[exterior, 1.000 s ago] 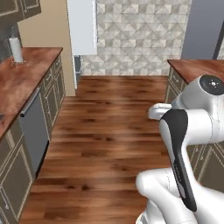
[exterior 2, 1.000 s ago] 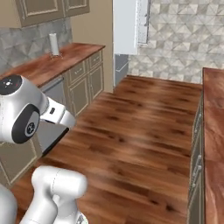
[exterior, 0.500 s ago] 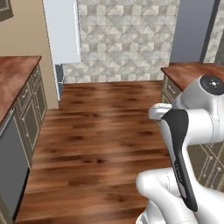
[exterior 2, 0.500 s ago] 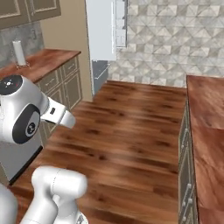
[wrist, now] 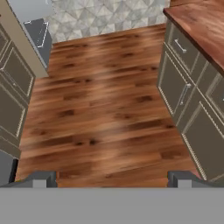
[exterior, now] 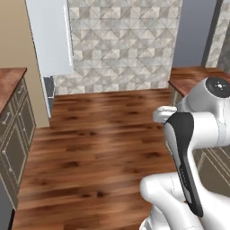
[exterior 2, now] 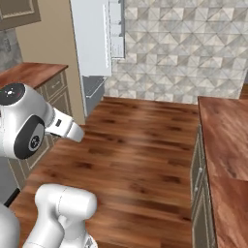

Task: Grab the garlic and lime from the fridge, place them in the blender, close the lid, and turn on the blender to create a marinade.

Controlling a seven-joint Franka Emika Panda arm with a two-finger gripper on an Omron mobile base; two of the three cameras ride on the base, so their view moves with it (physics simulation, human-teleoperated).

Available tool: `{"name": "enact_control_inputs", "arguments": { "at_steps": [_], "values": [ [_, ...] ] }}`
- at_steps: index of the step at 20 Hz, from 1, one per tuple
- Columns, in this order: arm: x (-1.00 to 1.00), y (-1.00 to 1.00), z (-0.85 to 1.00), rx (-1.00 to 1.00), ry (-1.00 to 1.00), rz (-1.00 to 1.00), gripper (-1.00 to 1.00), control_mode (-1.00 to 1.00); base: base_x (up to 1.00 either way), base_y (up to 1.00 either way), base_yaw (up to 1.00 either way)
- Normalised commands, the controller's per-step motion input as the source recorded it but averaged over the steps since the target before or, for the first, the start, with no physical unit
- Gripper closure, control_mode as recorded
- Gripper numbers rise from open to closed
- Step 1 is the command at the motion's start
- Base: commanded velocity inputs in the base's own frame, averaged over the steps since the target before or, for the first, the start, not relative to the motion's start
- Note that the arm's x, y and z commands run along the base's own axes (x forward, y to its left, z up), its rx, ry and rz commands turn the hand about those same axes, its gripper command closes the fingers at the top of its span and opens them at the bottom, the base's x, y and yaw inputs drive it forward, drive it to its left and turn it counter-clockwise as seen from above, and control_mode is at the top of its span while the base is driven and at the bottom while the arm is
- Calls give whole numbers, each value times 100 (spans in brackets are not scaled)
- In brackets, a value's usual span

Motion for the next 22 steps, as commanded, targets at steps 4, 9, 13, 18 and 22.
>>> {"name": "enact_control_inputs", "arguments": {
  "at_steps": [4,9,13,18,22],
  "values": [
    [0,0,0,0,0,0,-100,100,100,-2,-10],
    [0,0,0,0,0,0,-100,100,100,-10,-9],
    [0,0,0,0,0,0,-100,100,100,-14,-13],
    [0,0,0,0,0,0,-100,100,100,-16,-10],
    [0,0,0,0,0,0,-100,100,100,-21,-8]
  ]
}}
